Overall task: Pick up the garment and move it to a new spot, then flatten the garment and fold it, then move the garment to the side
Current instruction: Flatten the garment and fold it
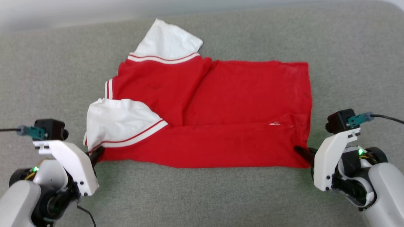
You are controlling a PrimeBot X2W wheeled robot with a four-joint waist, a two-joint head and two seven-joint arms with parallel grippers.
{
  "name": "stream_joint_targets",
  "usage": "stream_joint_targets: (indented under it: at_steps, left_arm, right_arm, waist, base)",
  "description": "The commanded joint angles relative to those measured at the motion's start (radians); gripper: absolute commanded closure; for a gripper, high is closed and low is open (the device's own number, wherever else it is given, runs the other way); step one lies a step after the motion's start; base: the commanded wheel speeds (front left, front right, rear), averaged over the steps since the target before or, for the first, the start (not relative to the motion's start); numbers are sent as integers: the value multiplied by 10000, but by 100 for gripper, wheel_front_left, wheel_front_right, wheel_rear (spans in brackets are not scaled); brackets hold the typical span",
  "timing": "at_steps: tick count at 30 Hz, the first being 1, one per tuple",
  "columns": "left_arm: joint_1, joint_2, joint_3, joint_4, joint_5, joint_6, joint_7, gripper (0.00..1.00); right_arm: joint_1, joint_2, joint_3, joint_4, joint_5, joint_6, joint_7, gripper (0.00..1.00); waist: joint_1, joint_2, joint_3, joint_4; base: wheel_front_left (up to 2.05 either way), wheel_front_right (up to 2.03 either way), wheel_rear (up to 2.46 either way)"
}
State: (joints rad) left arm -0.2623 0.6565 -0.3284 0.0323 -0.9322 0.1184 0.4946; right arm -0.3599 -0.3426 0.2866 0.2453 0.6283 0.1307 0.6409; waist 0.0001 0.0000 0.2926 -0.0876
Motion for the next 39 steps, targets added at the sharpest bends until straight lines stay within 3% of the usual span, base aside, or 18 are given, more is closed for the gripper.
stream_joint_targets:
  at_steps: [1, 9, 19, 23, 27, 28, 29, 30, 35, 39]
  left_arm:
    - [117, -13, 5, 6, -34, 23, -54, 100]
    - [1219, -43, -18, -42, -322, 84, -165, 100]
    - [3594, 113, 325, -1182, -676, 810, -570, 100]
    - [4272, -187, 308, -1365, -909, 995, -752, 100]
    - [4255, -693, 185, -1052, -1069, 897, -1012, 100]
    - [4207, -765, 138, -903, -1080, 841, -1055, 70]
    - [4121, -830, 90, -800, -1051, 755, -1114, 12]
    - [3984, -913, 126, -690, -996, 708, -1269, 0]
    - [3438, -1041, 314, -449, -466, 594, -2153, 0]
    - [2909, -1116, 563, -631, 122, 829, -3038, 0]
  right_arm:
    - [-87, -19, 72, 24, 54, 0, -58, 100]
    - [467, -355, 654, 266, 466, 0, -374, 100]
    - [1656, -959, 640, -552, 597, -1, -37, 100]
    - [2156, -1004, 405, -770, 433, -1, 94, 100]
    - [2444, -824, 259, -598, 270, -1, -202, 97]
    - [2475, -775, 238, -543, 254, 0, -333, 50]
    - [2491, -734, 244, -522, 215, 0, -517, 0]
    - [2535, -688, 245, -493, 213, 0, -661, 0]
    - [2559, -593, -66, -818, -316, 0, -2267, 0]
    - [2651, -179, -589, -1143, -795, 0, -3796, 0]
  waist:
    - [-1, 0, -261, -53]
    - [-1, 0, -1710, 34]
    - [-1, 0, -2562, 296]
    - [-1, 0, -2530, 378]
    - [-1, 0, -2404, 446]
    - [-1, 0, -2368, 460]
    - [-1, 0, -2343, 465]
    - [-1, 0, -2318, 473]
    - [-1, 0, -2259, 437]
    - [-1, 0, -2256, 320]
  base:
    - [0, 0, 0]
    - [0, 0, 0]
    - [0, 0, 0]
    - [0, 0, 0]
    - [0, 0, 0]
    - [0, 0, 0]
    - [0, 0, 0]
    - [0, 0, 0]
    - [0, 0, 0]
    - [0, 0, 0]
